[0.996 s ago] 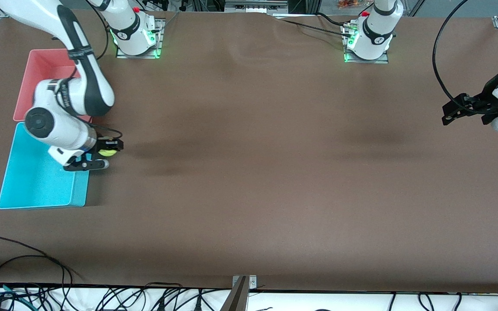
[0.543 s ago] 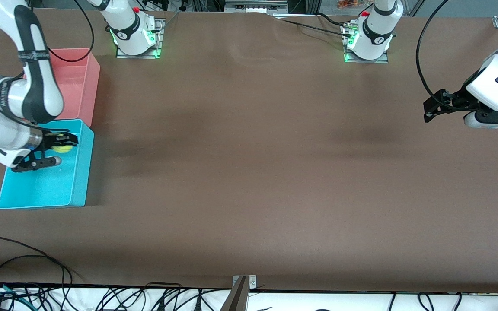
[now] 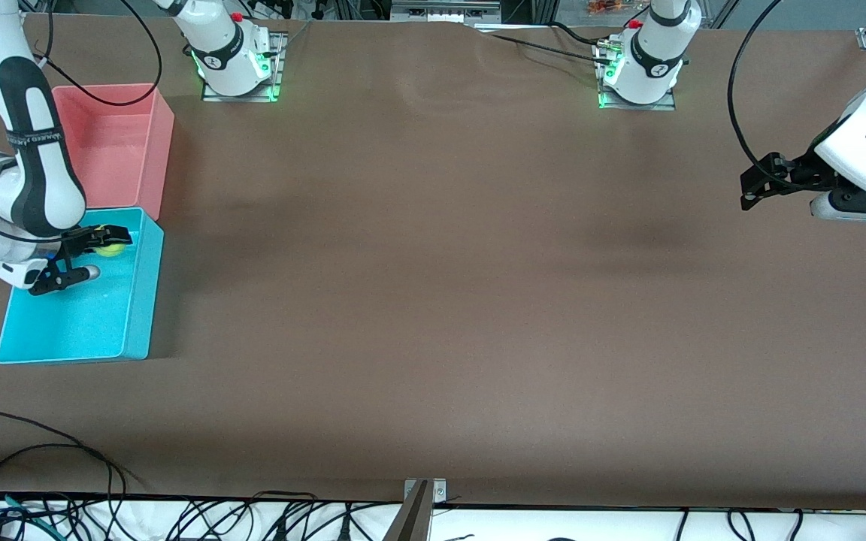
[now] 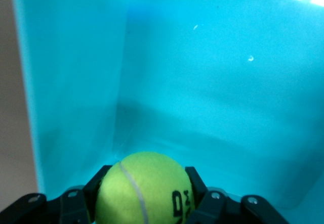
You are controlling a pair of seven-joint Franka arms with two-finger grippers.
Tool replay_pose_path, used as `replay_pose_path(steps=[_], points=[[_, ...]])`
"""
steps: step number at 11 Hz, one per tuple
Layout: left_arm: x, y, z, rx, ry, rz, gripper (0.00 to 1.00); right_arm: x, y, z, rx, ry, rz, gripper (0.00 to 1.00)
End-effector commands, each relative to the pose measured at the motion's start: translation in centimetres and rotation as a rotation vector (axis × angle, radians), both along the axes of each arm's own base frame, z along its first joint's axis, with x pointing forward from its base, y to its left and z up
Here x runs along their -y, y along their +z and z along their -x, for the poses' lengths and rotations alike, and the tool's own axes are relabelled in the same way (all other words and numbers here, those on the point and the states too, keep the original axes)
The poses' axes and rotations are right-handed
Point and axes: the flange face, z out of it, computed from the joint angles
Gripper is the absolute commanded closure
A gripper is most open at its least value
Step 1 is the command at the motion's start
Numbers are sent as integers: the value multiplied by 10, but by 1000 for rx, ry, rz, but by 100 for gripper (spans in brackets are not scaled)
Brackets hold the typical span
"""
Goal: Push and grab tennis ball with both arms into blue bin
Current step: 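Carry the ball over the cyan bin and open the right gripper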
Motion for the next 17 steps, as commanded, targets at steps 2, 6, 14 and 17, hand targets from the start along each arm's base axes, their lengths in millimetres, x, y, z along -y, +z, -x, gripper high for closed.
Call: replay_pose_path(steps=[2,6,14,17], points=[[2,9,4,-3,-19,28,0,12,-19,3,-26,-8,-42,21],[3,5,3,-11,-21,28,0,12,-7,-4,-7,-12,-36,12],[3,1,1,-18,8,26,0,-22,152,-82,8,-112,24,3],[1,1,1,-17,16,26,0,-48,215,-100,107,-151,59,0]])
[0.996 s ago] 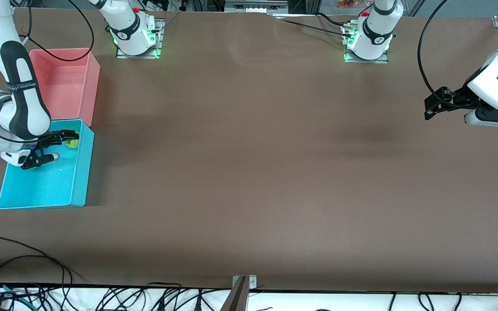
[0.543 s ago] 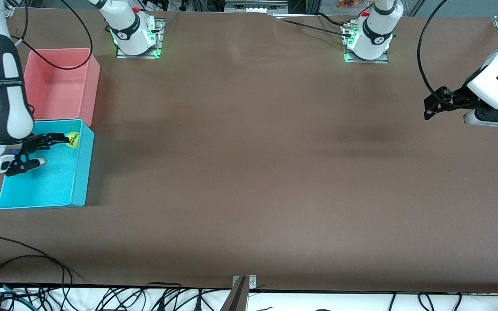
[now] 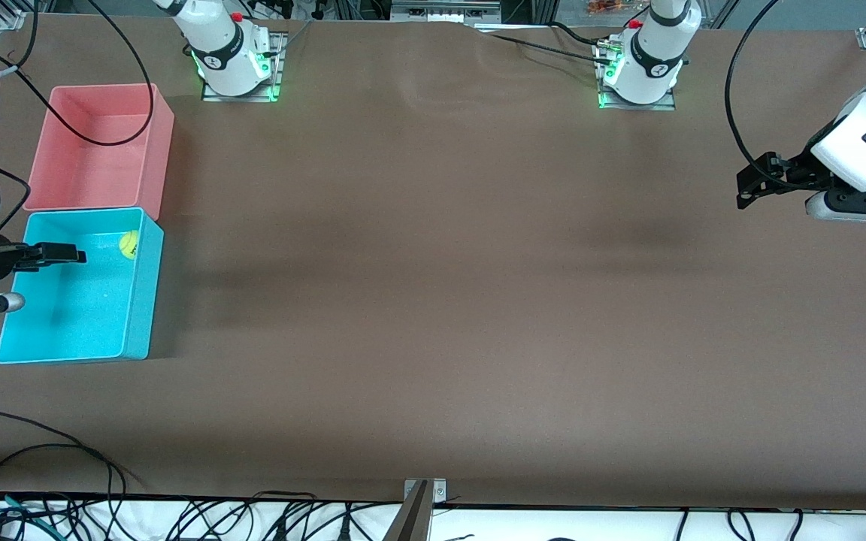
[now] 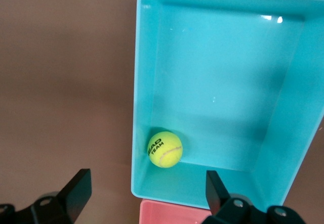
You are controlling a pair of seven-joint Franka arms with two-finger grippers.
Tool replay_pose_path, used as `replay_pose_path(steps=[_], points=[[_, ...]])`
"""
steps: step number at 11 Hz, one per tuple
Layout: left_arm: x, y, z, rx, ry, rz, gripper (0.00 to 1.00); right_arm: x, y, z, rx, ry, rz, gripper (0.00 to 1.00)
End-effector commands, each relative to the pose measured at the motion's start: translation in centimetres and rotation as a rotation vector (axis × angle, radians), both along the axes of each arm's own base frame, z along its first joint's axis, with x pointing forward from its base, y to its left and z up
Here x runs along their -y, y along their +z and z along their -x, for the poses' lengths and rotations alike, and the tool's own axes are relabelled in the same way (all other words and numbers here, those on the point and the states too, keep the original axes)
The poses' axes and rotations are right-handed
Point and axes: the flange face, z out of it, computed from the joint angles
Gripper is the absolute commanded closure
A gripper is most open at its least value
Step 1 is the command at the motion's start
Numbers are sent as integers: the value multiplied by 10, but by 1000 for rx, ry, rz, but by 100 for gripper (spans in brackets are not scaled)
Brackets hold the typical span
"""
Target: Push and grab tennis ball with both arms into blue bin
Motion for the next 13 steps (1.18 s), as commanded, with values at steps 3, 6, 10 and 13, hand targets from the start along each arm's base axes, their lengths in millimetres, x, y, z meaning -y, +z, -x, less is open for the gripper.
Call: replay_pose_path(steps=[3,6,10,13], points=[[0,1,0,-9,10,17,0,-45,145,-8,139,-203,54,0],[0,0,0,-12,10,15,0,-78,192,8,173,-288,91,0],[-4,1,-1,-10,5,15,0,-86,223,50,220,-289,81,0],[-4,1,0,-12,8,15,0,-100,197,98,309,-296,81,0]])
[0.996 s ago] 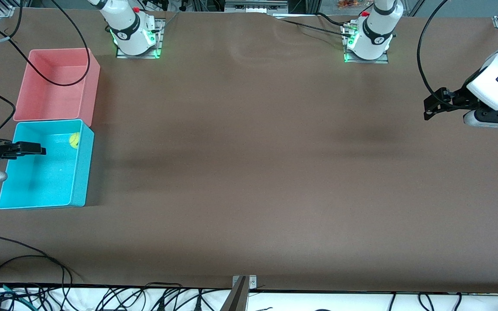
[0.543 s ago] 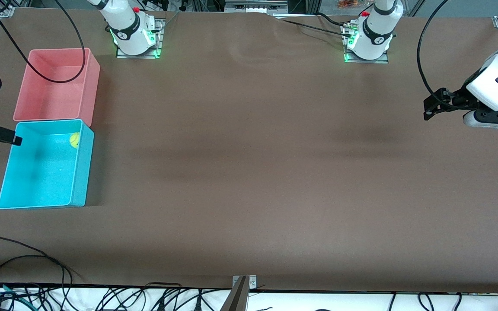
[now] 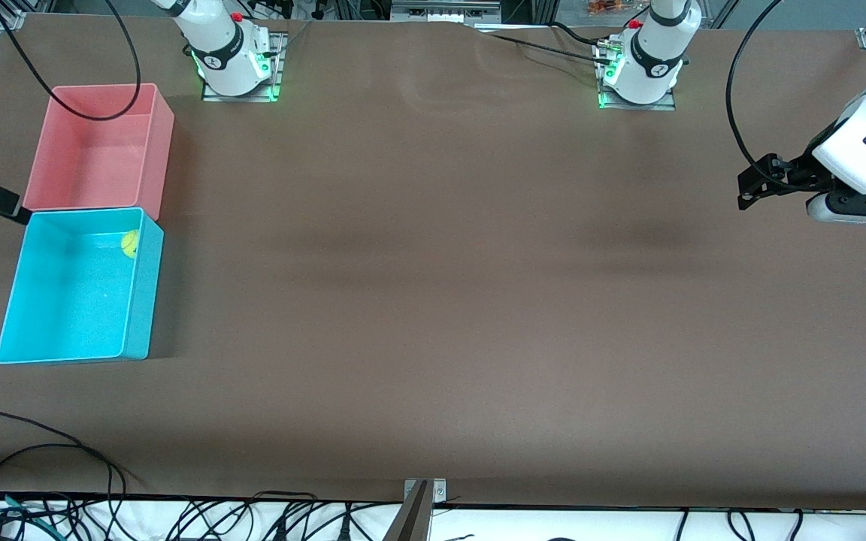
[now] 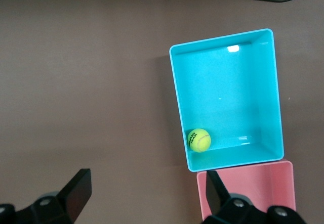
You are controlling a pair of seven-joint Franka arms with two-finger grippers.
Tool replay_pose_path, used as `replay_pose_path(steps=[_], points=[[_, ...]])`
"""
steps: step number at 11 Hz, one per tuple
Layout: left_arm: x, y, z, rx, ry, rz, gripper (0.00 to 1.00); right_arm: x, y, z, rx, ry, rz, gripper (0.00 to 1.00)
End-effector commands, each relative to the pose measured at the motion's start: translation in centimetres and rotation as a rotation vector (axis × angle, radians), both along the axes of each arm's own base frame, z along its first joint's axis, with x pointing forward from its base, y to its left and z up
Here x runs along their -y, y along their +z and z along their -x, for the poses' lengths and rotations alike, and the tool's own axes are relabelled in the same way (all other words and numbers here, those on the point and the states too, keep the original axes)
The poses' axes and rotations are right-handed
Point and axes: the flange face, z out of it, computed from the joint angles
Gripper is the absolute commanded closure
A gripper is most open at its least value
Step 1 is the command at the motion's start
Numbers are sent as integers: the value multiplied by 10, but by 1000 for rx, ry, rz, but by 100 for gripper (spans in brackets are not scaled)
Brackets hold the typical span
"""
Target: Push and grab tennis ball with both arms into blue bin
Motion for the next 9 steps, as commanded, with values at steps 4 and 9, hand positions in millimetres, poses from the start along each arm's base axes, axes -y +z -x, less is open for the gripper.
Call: replay_pose_path(steps=[4,9], points=[[0,3,0,-5,3,17,0,-62,-38,50,47,4,101,0],[-1,3,0,-5,3,16,0,-62,-31,27,10,5,92,0]])
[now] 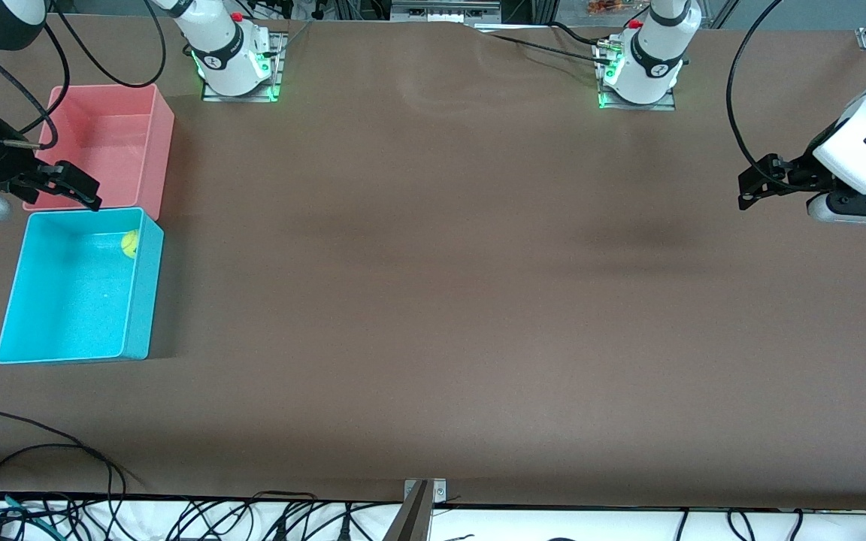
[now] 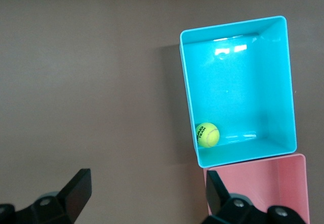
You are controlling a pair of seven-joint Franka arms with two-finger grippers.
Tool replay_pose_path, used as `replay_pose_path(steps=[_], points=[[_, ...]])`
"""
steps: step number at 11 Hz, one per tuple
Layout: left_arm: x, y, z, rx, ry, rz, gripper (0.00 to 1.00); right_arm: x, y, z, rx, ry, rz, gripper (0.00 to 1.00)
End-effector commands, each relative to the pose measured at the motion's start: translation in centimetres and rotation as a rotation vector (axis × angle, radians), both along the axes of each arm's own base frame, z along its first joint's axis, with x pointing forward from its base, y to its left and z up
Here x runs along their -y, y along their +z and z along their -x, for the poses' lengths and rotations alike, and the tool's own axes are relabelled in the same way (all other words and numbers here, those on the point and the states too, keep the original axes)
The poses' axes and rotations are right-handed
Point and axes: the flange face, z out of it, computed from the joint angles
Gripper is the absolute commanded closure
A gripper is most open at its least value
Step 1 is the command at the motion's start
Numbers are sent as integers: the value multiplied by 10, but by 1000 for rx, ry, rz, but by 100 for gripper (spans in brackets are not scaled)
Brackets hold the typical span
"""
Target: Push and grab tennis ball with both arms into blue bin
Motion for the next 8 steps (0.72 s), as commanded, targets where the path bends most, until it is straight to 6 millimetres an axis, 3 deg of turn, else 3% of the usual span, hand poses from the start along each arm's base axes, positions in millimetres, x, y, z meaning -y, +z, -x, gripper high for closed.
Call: replay_pose_path(steps=[1,8], points=[[0,1,-1,-8,3,17,0,2,8,-17,-32,-1,8,0],[5,-1,-1,-13,3,15,0,11,11,-17,-25,-22,-29,0]])
